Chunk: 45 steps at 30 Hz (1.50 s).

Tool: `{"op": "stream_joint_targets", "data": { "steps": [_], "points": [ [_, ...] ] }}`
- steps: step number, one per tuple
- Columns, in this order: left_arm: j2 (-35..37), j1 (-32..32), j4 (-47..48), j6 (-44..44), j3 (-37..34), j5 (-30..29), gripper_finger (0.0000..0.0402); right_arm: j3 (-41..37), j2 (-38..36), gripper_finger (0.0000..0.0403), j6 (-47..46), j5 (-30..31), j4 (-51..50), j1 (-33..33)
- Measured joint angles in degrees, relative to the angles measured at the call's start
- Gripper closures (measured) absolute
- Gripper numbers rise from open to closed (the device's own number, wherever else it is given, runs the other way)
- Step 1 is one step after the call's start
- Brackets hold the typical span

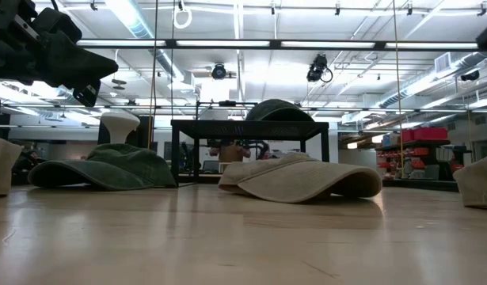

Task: Pick & Place hat
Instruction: Move the bottom right brown cap to the right side of the bottom left brown cap

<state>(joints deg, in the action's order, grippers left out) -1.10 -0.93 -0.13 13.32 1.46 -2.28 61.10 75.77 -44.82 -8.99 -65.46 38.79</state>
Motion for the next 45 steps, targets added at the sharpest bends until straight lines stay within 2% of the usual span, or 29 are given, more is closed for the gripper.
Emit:
{"op": "stream_joint_targets", "data": {
  "steps": [10,17,23,34,45],
  "points": [
    [0.0,0.0,0.0,0.0,0.0,0.0,0.0362,0.0,0.0,0.0199,-15.4,1.5,2.6,1.4],
    [0.0,0.0,0.0,0.0,0.0,0.0,0.0362,0.0,0.0,0.0199,-33.7,4.9,2.5,3.6],
    [0.0,0.0,0.0,0.0,0.0,0.0,0.0362,0.0,2.4,0.0199,-44.4,5.8,2.5,4.7],
    [0.0,0.0,0.0,0.0,0.0,0.0,0.0362,-0.1,9.8,0.0199,-52.2,3.8,2.6,5.2],
    [0.0,0.0,0.0,0.0,0.0,0.0,0.0362,-0.2,10.6,0.0199,-61.7,7.3,2.7,9.3]
  ]
}}
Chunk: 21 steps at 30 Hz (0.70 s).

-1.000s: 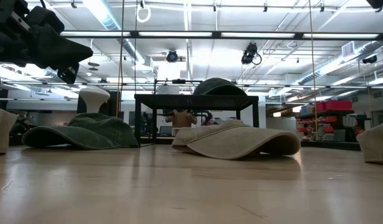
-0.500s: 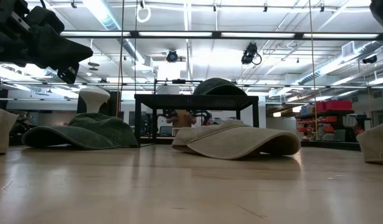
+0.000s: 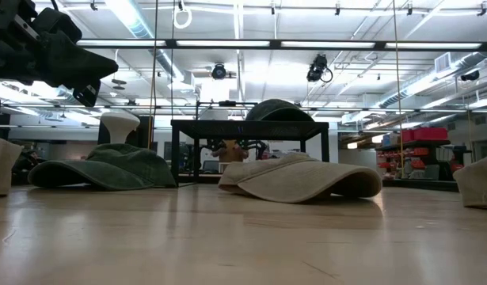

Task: Pick & Place hat
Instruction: Move the bottom right brown cap to the right side of the bottom left brown cap

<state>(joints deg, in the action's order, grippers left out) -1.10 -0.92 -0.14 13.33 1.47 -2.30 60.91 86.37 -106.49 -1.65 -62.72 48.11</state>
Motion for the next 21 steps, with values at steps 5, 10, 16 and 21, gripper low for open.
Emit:
{"op": "stream_joint_targets", "data": {
  "steps": [5,10,16,21],
  "points": [
    [0.0,0.0,0.0,0.0,0.0,0.0,0.0362,-2.4,0.0,0.0199,-2.5,0.7,2.2,0.8],
    [0.0,0.0,0.0,0.0,0.0,0.0,0.0362,-4.8,0.0,0.0199,-2.9,0.9,5.7,0.8],
    [0.0,0.0,0.0,0.0,0.0,0.0,0.0362,-5.4,0.0,0.0199,-2.2,3.2,6.2,0.8],
    [0.0,0.0,0.0,0.0,0.0,0.0,0.0362,-5.4,0.0,0.0199,-1.2,4.4,6.3,0.6]
  ]
}}
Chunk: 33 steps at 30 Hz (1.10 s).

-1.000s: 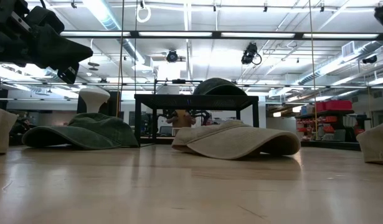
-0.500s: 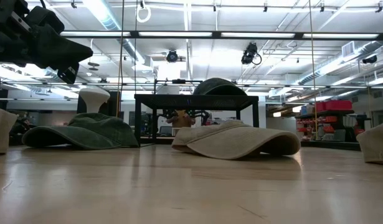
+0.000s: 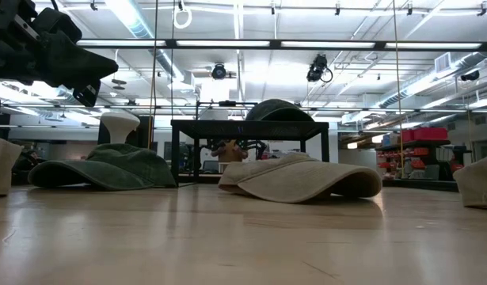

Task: Pick & Place hat
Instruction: Move the bottom right brown cap to the right side of the bottom left brown cap

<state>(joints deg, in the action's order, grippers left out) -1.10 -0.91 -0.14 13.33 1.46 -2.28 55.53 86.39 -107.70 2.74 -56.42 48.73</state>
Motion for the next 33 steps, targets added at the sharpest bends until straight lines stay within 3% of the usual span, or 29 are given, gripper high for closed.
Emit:
{"op": "stream_joint_targets", "data": {
  "steps": [14,29,33],
  "points": [
    [0.0,0.0,0.0,0.0,0.0,0.0,0.0362,-3.6,0.0,0.0207,0.1,-1.1,6.4,0.0],
    [0.0,0.0,0.0,0.0,0.0,0.0,0.0362,-3.6,0.0,0.0380,0.2,-1.8,6.3,0.0],
    [0.0,0.0,0.0,0.0,0.0,0.0,0.0362,-3.6,0.0,0.0396,1.4,-1.8,6.3,0.0]
  ]
}}
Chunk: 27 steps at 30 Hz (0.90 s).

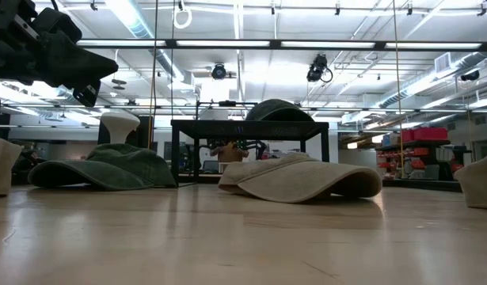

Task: Pick & Place hat
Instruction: Move the bottom right brown cap to the right side of the bottom left brown cap

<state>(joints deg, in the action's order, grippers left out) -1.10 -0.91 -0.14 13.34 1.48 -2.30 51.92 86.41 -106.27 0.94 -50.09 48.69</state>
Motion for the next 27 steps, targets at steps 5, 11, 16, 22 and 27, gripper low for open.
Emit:
{"op": "stream_joint_targets", "data": {
  "steps": [5,11,16,22,27],
  "points": [
    [0.0,0.0,0.0,0.0,0.0,0.0,0.0362,0.6,0.0,0.0398,2.2,-0.4,-0.8,-0.6],
    [0.0,0.0,0.0,0.0,0.0,0.0,0.0362,4.1,0.0,0.0400,8.4,0.8,-4.1,-2.1],
    [0.0,0.0,0.0,0.0,0.0,0.0,0.0362,8.3,0.0,0.0401,15.1,1.2,-8.2,-4.1],
    [0.0,0.0,0.0,0.0,0.0,0.0,0.0362,13.9,0.0,0.0402,24.2,2.3,-11.6,-7.5],
    [0.0,0.0,0.0,0.0,0.0,0.0,0.0362,19.2,0.0,0.0402,35.5,5.8,-13.1,-10.7]
  ]
}}
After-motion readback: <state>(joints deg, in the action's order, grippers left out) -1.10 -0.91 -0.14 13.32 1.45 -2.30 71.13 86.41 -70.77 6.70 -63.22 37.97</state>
